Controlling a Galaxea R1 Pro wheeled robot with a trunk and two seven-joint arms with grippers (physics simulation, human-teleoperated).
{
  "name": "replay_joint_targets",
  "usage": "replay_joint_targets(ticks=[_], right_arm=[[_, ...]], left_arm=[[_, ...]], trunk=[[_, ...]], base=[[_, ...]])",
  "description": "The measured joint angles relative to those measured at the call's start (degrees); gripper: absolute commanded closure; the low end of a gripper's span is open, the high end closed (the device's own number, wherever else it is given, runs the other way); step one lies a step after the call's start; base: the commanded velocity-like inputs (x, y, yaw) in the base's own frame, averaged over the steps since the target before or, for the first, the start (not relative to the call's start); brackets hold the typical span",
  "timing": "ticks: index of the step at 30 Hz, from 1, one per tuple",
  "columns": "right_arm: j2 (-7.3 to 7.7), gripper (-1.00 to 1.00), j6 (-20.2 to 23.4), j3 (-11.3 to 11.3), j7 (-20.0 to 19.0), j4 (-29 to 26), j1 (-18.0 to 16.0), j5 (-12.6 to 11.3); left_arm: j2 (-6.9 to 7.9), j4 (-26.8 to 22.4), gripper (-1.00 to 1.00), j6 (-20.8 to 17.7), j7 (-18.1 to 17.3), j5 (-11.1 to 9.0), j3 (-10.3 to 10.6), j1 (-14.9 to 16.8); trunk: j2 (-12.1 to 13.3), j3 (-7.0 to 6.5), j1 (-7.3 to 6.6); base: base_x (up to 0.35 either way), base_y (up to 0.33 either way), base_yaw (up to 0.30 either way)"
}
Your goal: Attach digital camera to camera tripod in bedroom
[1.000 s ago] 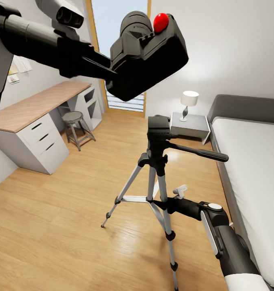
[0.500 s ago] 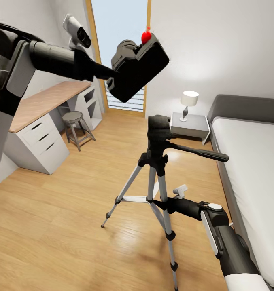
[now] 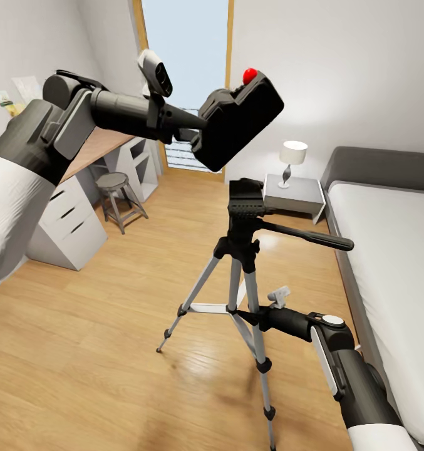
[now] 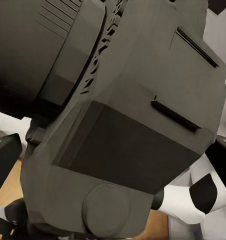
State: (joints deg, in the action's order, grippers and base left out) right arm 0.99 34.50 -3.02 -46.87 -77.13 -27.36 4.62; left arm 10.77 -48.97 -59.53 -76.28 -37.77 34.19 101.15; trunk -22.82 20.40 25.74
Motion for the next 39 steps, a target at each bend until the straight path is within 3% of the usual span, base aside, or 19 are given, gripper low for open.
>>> replay_joint_targets(ticks=[5, 12, 27, 34, 39], right_arm=[[0.00, 1.00, 0.0, 0.0, 0.0, 0.0, 0.0, 0.0], [0.01, 1.00, 0.0, 0.0, 0.0, 0.1, 0.0, 0.0], [0.01, 1.00, -0.1, 0.1, 0.1, 0.1, 0.0, -0.1], [0.01, 1.00, -0.1, 0.1, 0.1, 0.1, 0.0, -0.1], [0.01, 1.00, -0.1, 0.1, 0.1, 0.1, 0.0, -0.1]], left_arm=[[-0.02, -2.2, 1.00, 0.0, 0.0, -0.7, 1.4, 0.0], [0.65, -4.9, 1.00, 0.0, 0.0, -0.8, 1.9, 0.0], [6.83, -11.0, 1.00, 0.0, 0.1, 0.5, 2.0, 0.0], [7.52, -11.3, 1.00, 0.0, 0.1, 1.7, 2.1, 0.0], [7.50, -11.3, 1.00, 0.0, 0.0, 2.7, 5.1, 0.3]], trunk=[[0.0, 0.00, 0.00], [0.0, 0.00, 0.00], [0.0, -0.01, -0.01], [0.0, -0.01, -0.01], [0.0, -0.01, 0.00]], base=[[0.000, 0.000, 0.000], [0.000, 0.000, 0.000], [0.000, 0.000, 0.000], [0.000, 0.000, 0.000], [0.000, 0.000, 0.000]])
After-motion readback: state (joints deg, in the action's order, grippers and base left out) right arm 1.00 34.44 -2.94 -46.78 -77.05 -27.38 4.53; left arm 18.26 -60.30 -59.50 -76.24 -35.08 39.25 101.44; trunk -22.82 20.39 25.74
